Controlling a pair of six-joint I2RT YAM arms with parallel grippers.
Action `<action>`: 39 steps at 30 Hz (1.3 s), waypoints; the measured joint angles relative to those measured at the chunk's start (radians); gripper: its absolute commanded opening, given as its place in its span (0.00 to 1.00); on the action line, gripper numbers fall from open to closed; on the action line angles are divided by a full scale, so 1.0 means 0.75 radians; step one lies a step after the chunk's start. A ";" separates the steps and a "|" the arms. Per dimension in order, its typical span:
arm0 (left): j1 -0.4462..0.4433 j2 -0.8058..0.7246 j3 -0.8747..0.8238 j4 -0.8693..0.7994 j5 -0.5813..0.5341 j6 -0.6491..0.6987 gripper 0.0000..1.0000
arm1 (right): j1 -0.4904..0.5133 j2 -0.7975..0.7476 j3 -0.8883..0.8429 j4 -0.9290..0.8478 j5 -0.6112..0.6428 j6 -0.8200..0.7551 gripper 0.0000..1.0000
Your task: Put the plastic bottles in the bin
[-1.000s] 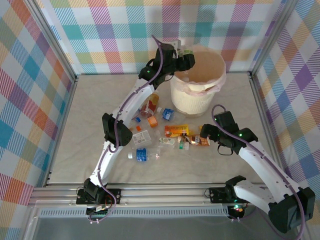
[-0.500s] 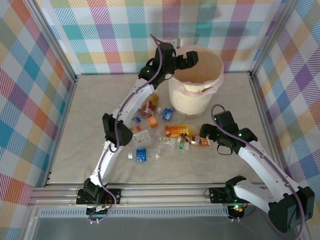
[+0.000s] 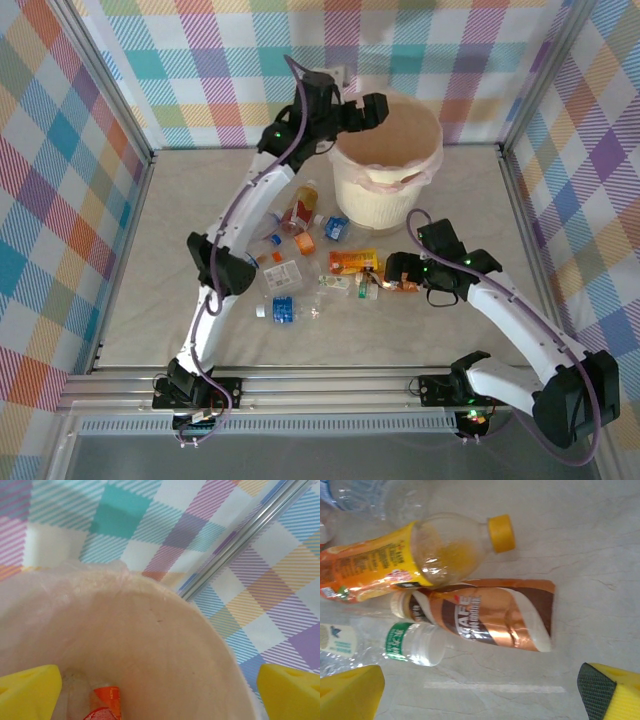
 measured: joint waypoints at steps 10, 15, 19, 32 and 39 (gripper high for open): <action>0.002 -0.392 -0.201 -0.136 -0.047 0.071 1.00 | 0.188 -0.041 0.006 0.023 0.001 -0.054 1.00; 0.002 -0.704 -0.710 -0.092 -0.172 0.089 1.00 | 0.403 0.025 0.095 0.018 0.071 -0.094 1.00; 0.005 -1.046 -1.229 -0.017 -0.349 0.092 1.00 | 0.541 0.148 0.187 0.031 0.097 -0.131 1.00; 0.061 -2.092 -2.202 -0.046 -0.978 -0.223 1.00 | 0.825 0.641 0.545 0.039 0.086 -0.314 1.00; 0.061 -2.401 -2.393 -0.141 -1.169 -0.394 1.00 | 0.898 0.839 0.683 -0.006 0.069 -0.400 1.00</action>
